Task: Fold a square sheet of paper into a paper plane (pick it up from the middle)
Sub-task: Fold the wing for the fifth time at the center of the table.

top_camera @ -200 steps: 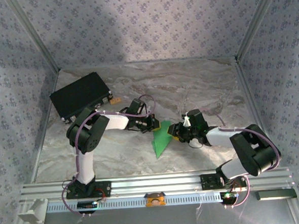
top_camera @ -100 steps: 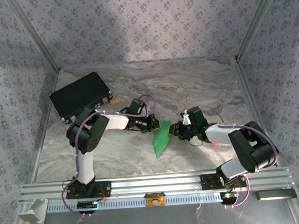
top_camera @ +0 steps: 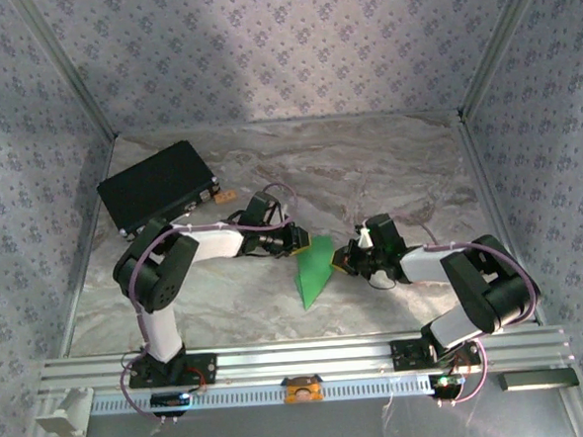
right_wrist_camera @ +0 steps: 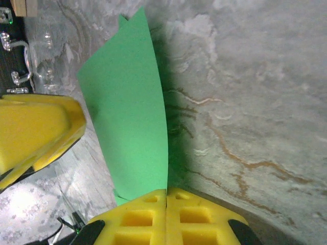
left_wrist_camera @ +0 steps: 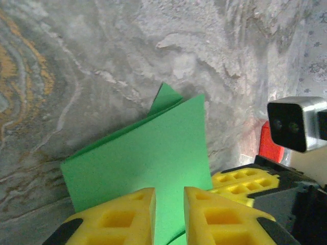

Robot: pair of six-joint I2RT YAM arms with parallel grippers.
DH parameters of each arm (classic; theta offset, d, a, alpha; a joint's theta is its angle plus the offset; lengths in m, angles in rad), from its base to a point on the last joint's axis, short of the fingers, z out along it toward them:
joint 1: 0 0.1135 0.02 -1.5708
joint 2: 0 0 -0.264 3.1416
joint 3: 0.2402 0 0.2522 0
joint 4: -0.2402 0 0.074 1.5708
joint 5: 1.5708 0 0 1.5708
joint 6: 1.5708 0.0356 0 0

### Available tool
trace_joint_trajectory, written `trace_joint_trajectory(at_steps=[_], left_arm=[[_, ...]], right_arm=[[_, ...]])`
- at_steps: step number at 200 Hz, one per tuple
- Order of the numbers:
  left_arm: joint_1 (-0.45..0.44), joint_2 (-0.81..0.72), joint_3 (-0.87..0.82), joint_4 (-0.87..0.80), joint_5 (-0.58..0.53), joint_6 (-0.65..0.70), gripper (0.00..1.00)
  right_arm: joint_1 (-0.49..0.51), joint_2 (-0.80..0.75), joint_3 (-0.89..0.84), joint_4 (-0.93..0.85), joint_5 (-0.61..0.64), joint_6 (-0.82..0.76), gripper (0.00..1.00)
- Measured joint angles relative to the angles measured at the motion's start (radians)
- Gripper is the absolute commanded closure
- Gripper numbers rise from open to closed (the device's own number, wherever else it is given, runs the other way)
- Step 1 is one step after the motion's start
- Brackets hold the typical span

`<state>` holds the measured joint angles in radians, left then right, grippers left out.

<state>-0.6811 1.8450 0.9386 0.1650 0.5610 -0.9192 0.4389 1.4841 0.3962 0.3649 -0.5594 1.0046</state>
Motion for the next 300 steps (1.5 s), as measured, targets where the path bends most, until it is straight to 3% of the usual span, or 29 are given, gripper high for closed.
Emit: trace_joint_trajectory(at_steps=[57, 98, 198, 246, 300], left_arm=[[-0.009, 0.026, -0.009, -0.001, -0.021, -0.018, 0.9], [-0.009, 0.048, -0.009, -0.01, -0.034, -0.017, 0.95], [-0.009, 0.074, -0.008, 0.041, 0.0, -0.017, 0.96], [-0.009, 0.076, -0.008, 0.043, 0.004, -0.016, 0.96], [-0.008, 0.076, -0.008, 0.045, 0.007, -0.01, 0.9]], right_arm=[[0.052, -0.015, -0.02, 0.036, 0.081, 0.111, 0.96], [0.055, -0.017, -0.03, 0.06, 0.095, 0.133, 0.88], [-0.004, 0.021, 0.024, 0.073, -0.029, 0.024, 0.79], [-0.024, 0.078, 0.041, 0.075, -0.095, -0.016, 0.81], [-0.048, 0.088, 0.041, 0.08, -0.12, -0.035, 0.96]])
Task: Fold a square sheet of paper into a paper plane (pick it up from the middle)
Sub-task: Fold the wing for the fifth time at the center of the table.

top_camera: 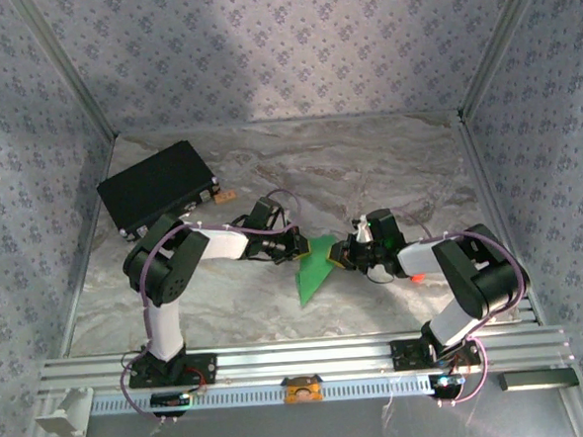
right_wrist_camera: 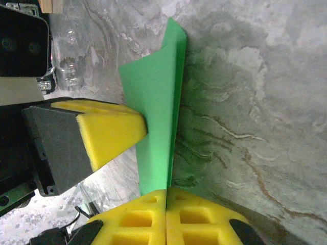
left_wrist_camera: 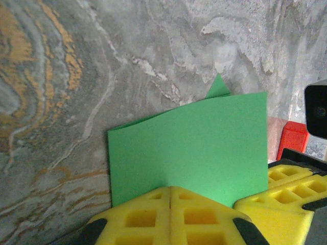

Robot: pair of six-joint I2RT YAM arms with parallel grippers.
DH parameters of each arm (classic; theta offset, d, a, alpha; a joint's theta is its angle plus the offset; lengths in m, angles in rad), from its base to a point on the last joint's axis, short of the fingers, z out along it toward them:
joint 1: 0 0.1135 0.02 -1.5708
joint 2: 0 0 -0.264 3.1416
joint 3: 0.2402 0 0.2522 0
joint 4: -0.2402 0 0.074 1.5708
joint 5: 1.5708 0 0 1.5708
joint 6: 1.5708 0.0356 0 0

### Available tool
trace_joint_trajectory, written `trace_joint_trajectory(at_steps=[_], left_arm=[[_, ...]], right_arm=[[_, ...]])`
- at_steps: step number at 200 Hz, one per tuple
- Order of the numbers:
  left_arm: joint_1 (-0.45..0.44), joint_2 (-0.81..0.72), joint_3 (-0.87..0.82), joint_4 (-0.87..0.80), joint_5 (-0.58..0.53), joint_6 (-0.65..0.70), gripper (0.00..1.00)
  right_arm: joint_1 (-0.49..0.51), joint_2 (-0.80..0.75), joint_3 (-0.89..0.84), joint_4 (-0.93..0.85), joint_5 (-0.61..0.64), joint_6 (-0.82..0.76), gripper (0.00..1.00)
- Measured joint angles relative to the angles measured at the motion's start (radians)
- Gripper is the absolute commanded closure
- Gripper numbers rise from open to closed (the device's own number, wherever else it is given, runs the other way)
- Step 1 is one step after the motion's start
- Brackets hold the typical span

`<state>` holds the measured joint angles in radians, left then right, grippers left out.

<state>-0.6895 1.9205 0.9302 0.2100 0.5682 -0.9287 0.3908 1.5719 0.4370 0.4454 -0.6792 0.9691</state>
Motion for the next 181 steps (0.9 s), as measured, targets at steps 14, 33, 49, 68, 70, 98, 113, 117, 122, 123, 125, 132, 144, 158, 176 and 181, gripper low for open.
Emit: trace_joint_trajectory(at_steps=[14, 33, 49, 68, 70, 98, 113, 117, 122, 123, 125, 132, 144, 158, 176, 181], left_arm=[[-0.001, -0.005, 0.0, 0.002, -0.001, 0.006, 0.81], [-0.006, -0.039, -0.004, -0.009, -0.031, 0.026, 0.75], [-0.014, -0.092, -0.004, -0.046, -0.071, 0.059, 0.74], [-0.041, -0.172, -0.004, -0.102, -0.145, 0.117, 0.71], [-0.047, -0.183, -0.004, -0.109, -0.154, 0.129, 0.7], [-0.148, -0.283, -0.004, -0.199, -0.273, 0.239, 0.61], [-0.211, -0.304, -0.004, -0.239, -0.337, 0.288, 0.59], [-0.228, -0.306, -0.004, -0.252, -0.357, 0.302, 0.59], [-0.245, -0.306, -0.004, -0.264, -0.375, 0.314, 0.59], [-0.25, -0.306, -0.004, -0.267, -0.381, 0.318, 0.58], [-0.259, -0.306, -0.004, -0.274, -0.39, 0.325, 0.58], [-0.285, -0.305, -0.004, -0.295, -0.418, 0.341, 0.56], [-0.324, -0.305, -0.004, -0.323, -0.461, 0.361, 0.54], [-0.363, -0.303, -0.004, -0.343, -0.507, 0.38, 0.52], [-0.403, -0.289, -0.002, -0.366, -0.558, 0.394, 0.51], [-0.414, -0.282, 0.002, -0.373, -0.573, 0.398, 0.51]], right_arm=[[-0.001, 0.0, 0.0, 0.0, -0.002, -0.002, 0.97], [-0.002, -0.003, 0.0, 0.0, 0.002, 0.007, 1.0], [-0.003, -0.018, -0.004, 0.001, 0.014, 0.023, 1.0], [-0.003, -0.058, -0.019, 0.005, 0.037, 0.048, 1.0], [-0.003, -0.062, -0.021, 0.005, 0.04, 0.053, 1.0], [-0.003, -0.105, -0.03, 0.008, 0.066, 0.093, 1.0], [-0.003, -0.112, -0.033, 0.01, 0.075, 0.114, 1.0], [-0.003, -0.112, -0.034, 0.011, 0.077, 0.12, 1.0], [-0.003, -0.112, -0.035, 0.012, 0.081, 0.126, 1.0], [-0.003, -0.112, -0.035, 0.012, 0.082, 0.127, 1.0], [-0.003, -0.112, -0.036, 0.013, 0.082, 0.131, 1.0], [-0.002, -0.112, -0.038, 0.016, 0.086, 0.141, 1.0], [-0.002, -0.112, -0.042, 0.02, 0.091, 0.157, 1.0], [-0.002, -0.112, -0.045, 0.022, 0.098, 0.177, 1.0], [0.0, -0.112, -0.048, 0.03, 0.112, 0.206, 1.0], [0.002, -0.112, -0.05, 0.032, 0.117, 0.216, 1.0]])
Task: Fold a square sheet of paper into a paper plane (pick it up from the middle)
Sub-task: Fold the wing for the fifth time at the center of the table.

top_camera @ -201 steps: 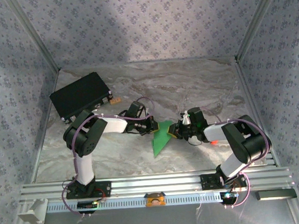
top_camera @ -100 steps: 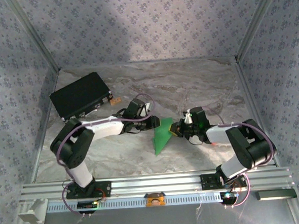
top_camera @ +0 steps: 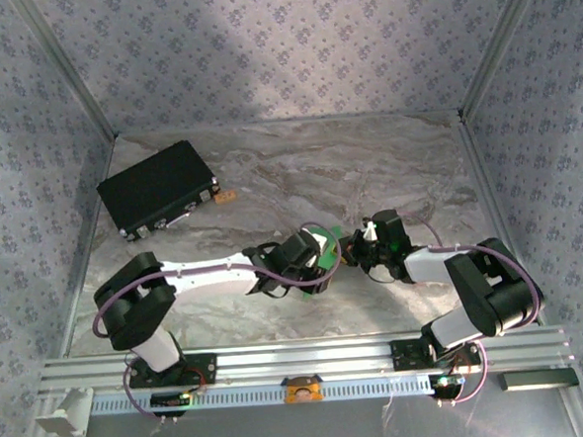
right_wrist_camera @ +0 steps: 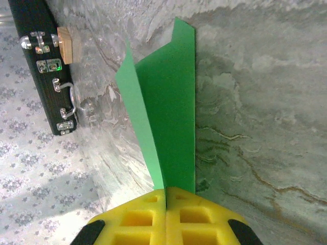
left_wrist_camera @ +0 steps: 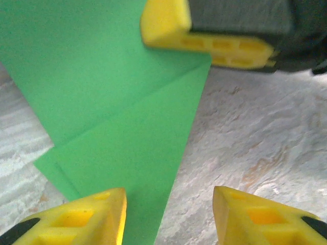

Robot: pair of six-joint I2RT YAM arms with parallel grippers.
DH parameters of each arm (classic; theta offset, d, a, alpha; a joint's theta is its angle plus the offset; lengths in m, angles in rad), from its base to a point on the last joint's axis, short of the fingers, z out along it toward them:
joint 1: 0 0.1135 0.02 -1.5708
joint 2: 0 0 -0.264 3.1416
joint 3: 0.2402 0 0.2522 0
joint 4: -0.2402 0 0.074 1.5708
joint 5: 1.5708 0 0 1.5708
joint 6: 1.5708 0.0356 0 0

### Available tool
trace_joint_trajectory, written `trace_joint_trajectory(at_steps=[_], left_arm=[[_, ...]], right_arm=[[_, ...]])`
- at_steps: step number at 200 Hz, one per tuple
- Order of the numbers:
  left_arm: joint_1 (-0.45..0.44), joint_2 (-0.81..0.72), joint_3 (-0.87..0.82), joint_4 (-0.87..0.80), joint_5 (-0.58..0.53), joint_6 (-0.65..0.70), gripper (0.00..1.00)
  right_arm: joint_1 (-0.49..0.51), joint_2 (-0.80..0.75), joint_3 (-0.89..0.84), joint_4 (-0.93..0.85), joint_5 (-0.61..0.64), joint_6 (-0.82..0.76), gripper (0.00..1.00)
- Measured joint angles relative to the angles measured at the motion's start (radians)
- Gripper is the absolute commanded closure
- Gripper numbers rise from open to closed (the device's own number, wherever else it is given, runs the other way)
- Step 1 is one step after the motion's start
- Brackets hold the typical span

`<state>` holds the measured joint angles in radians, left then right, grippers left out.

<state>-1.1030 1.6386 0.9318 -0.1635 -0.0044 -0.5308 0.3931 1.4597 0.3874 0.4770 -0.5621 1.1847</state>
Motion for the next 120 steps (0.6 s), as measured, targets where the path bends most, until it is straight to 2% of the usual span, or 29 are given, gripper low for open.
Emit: trace_joint_trajectory(at_steps=[83, 120], left_arm=[[-0.096, 0.117, 0.112, -0.123, -0.204, 0.044, 0.52], [-0.143, 0.162, 0.16, -0.177, -0.304, 0.065, 0.61]], right_arm=[[0.035, -0.015, -0.017, 0.01, 0.071, 0.099, 1.0], [0.035, -0.017, -0.017, 0.011, 0.078, 0.114, 1.0]])
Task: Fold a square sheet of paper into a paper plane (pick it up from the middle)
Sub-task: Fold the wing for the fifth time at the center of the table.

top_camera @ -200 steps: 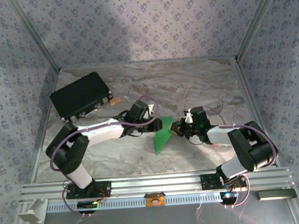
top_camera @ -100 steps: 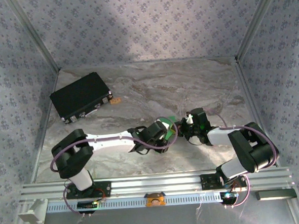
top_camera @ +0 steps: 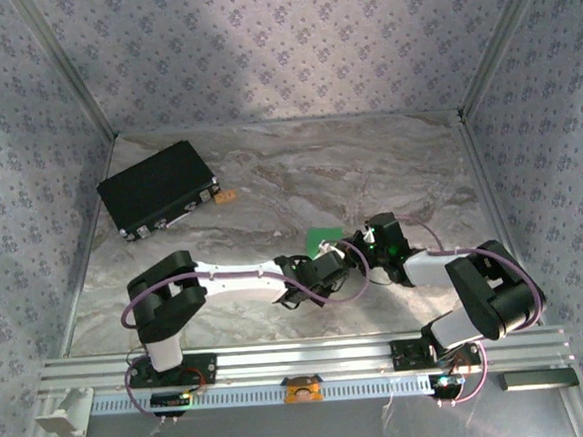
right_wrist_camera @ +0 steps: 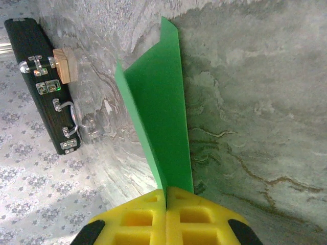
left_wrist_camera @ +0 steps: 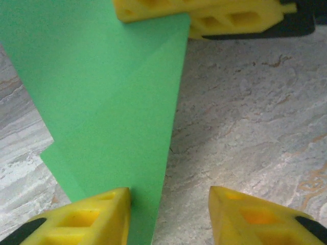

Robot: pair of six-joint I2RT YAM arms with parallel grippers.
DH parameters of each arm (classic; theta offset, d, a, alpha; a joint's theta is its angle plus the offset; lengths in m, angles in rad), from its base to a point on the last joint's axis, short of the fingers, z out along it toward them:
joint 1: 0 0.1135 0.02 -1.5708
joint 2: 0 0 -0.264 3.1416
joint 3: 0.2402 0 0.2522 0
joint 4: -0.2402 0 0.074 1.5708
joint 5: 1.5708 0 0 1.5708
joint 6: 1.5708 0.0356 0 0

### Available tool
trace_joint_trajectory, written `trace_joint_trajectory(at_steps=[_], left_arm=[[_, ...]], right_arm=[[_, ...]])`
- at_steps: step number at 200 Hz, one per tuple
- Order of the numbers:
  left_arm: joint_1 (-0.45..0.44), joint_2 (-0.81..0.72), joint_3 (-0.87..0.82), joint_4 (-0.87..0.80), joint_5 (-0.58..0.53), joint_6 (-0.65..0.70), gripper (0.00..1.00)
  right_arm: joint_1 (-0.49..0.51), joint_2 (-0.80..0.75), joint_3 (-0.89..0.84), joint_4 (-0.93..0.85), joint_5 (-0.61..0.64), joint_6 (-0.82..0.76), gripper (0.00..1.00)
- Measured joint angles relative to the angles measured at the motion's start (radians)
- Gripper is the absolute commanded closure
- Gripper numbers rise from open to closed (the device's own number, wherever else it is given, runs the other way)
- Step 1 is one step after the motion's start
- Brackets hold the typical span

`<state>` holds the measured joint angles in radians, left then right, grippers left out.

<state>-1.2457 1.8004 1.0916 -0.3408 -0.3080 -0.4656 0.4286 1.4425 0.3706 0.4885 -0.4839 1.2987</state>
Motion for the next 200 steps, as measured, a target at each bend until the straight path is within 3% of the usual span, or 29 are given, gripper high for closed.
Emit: trace_joint_trajectory(at_steps=[58, 130, 200], left_arm=[[-0.024, 0.02, 0.013, -0.056, -0.105, 0.002, 0.66], [-0.024, 0.02, 0.013, -0.057, -0.13, -0.006, 0.81], [-0.024, 0.02, 0.013, -0.057, -0.142, -0.015, 0.8]], right_arm=[[0.001, -0.011, 0.0, 0.002, 0.007, 0.004, 1.0], [0.001, -0.014, -0.005, 0.002, 0.011, 0.004, 1.0], [0.001, -0.024, -0.008, 0.002, 0.018, 0.004, 1.0]])
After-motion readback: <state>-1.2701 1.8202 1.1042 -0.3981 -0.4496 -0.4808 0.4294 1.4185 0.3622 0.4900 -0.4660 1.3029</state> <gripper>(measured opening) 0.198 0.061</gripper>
